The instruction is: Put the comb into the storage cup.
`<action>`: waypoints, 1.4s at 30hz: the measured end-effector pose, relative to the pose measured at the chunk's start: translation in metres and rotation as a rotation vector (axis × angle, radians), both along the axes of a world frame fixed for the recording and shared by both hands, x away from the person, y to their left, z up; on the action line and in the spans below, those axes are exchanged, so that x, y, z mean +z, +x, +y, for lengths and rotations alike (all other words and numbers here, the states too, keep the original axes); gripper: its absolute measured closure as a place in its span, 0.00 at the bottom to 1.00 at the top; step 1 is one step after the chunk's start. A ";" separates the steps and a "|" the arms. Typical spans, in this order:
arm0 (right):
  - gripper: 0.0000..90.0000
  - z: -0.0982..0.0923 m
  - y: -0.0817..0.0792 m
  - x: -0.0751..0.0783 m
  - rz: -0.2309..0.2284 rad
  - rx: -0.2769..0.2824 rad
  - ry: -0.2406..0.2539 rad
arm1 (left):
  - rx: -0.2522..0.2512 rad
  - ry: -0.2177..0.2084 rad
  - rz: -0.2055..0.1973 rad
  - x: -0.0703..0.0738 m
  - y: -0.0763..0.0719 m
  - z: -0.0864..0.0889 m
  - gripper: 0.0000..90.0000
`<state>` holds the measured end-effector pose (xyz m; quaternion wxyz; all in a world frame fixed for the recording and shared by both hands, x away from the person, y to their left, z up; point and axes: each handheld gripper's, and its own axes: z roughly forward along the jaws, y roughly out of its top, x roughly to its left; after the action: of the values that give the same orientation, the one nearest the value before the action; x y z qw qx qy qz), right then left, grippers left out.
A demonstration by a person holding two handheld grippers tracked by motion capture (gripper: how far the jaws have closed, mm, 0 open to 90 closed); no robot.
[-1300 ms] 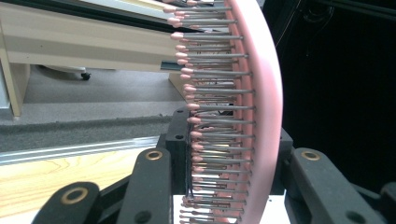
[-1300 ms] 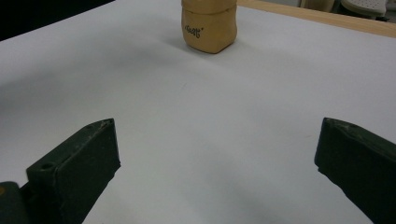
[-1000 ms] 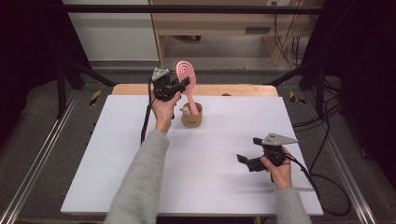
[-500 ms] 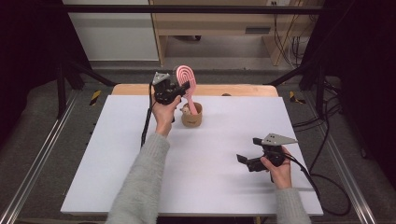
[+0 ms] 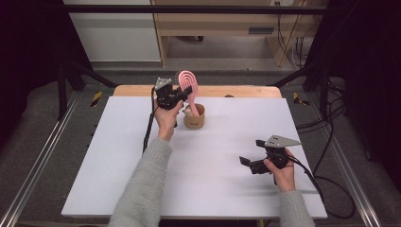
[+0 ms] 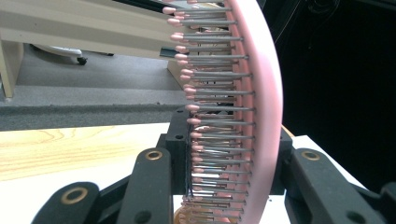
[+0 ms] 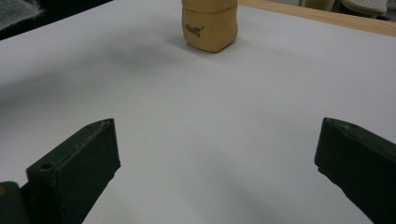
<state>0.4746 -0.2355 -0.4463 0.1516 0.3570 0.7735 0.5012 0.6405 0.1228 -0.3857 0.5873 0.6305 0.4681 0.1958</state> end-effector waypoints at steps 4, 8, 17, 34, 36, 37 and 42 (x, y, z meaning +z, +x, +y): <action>0.00 0.000 0.000 0.000 0.001 0.000 -0.001 | 0.001 -0.006 0.000 -0.003 0.000 0.001 0.70; 0.00 0.000 0.000 0.000 0.001 0.000 -0.003 | 0.004 -0.007 -0.005 -0.003 -0.001 0.001 0.70; 0.00 0.000 0.000 0.000 0.000 0.001 -0.003 | 0.024 -0.003 -0.005 -0.005 0.001 0.008 0.69; 0.00 0.001 0.001 -0.001 0.002 0.001 -0.004 | 0.067 0.023 0.004 -0.010 0.000 0.019 0.65; 0.00 0.001 0.001 -0.001 0.002 0.001 -0.004 | 0.069 0.028 0.008 -0.010 0.000 0.021 0.64; 0.00 0.001 0.001 -0.001 0.002 0.001 -0.004 | 0.069 0.029 0.009 -0.010 0.000 0.021 0.63; 0.00 0.001 0.001 -0.001 0.004 0.002 -0.006 | 0.069 0.034 0.013 -0.010 -0.001 0.023 0.62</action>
<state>0.4752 -0.2346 -0.4476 0.1507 0.3567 0.7756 0.4985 0.6399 0.1461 -0.3962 0.5663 0.6251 0.4900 0.2200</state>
